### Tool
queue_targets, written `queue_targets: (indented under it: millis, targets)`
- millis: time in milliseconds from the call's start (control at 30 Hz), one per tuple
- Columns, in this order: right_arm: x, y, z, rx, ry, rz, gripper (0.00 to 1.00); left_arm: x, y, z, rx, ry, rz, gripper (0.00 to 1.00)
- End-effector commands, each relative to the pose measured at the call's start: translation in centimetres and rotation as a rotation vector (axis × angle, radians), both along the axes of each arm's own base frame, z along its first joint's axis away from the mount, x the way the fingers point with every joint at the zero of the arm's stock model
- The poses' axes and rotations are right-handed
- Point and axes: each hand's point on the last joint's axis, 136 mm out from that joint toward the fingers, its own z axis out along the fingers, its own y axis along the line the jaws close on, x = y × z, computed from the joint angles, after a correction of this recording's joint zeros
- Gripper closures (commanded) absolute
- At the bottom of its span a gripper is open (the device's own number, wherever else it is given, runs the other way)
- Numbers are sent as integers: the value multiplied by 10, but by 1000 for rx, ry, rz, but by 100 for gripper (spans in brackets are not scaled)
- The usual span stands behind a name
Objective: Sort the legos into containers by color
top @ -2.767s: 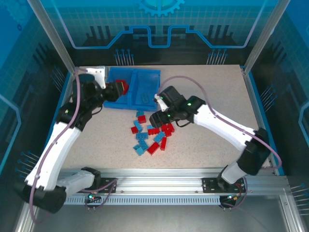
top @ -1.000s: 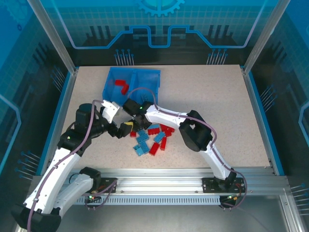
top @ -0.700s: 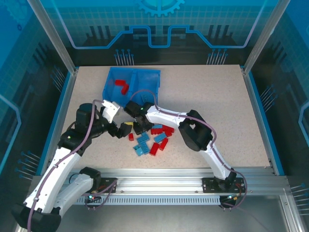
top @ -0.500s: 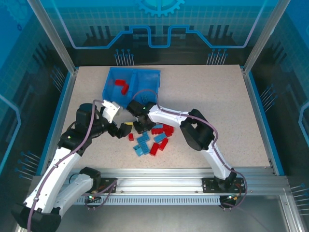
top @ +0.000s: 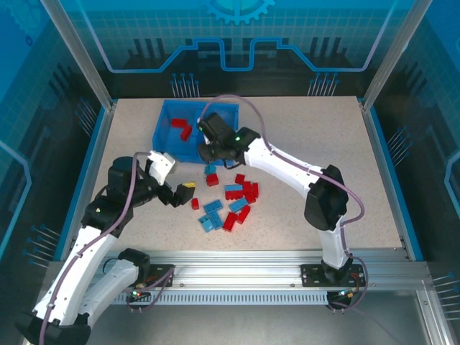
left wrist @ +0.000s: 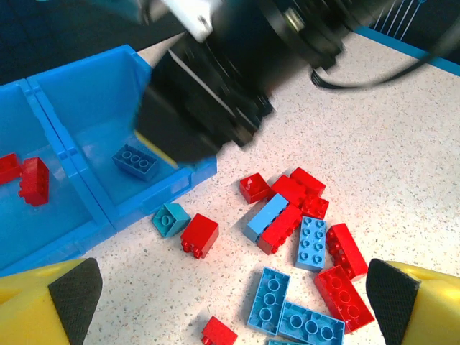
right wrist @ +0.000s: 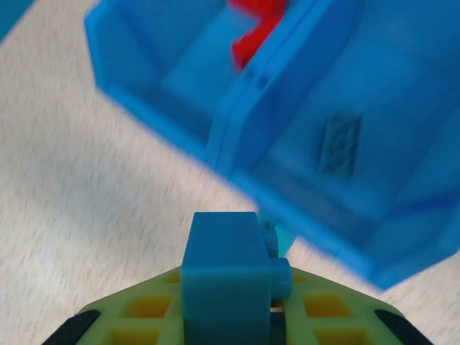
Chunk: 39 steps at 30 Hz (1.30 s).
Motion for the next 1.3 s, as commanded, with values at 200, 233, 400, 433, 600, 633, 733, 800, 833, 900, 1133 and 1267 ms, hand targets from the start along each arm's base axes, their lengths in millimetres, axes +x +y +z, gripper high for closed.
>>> queue_targets:
  millis: [200, 233, 400, 433, 600, 633, 733, 800, 833, 900, 1133, 1267]
  targets:
    - [100, -3, -32, -113, -125, -102, 78, -2, 6, -3, 29, -23, 14, 1]
    - [106, -1, -40, -122, -121, -104, 78, -2, 6, -3, 28, -23, 13, 1]
    - [129, 3, -79, -151, -70, -120, 75, -1, 7, -5, 32, -19, 19, 1]
    - [130, 4, -84, -142, -56, -115, 74, -1, 7, -5, 32, -20, 22, 1]
    - [127, 10, -74, -76, -23, -97, 64, 2, 10, -7, 43, -19, 40, 1]
    - [125, 10, -69, -68, -23, -94, 64, 2, 10, -7, 42, -18, 42, 1]
    - [118, 7, -40, -38, -38, -87, 63, 5, 12, -9, 47, -11, 58, 1]
    - [110, 2, -16, -16, -47, -87, 63, 8, 15, -11, 47, -2, 79, 1]
    - [106, 0, -4, -4, -53, -84, 63, 11, 17, -11, 47, 3, 98, 1]
    - [92, -5, 20, 26, -53, -69, 63, 20, 26, -15, 41, 32, 175, 1]
    - [6, -33, 98, 121, -54, 127, 52, 36, 55, -48, -81, 479, 589, 1]
    - [-54, -59, 113, 164, -40, 241, 38, 30, 42, -81, -291, 711, 724, 1]
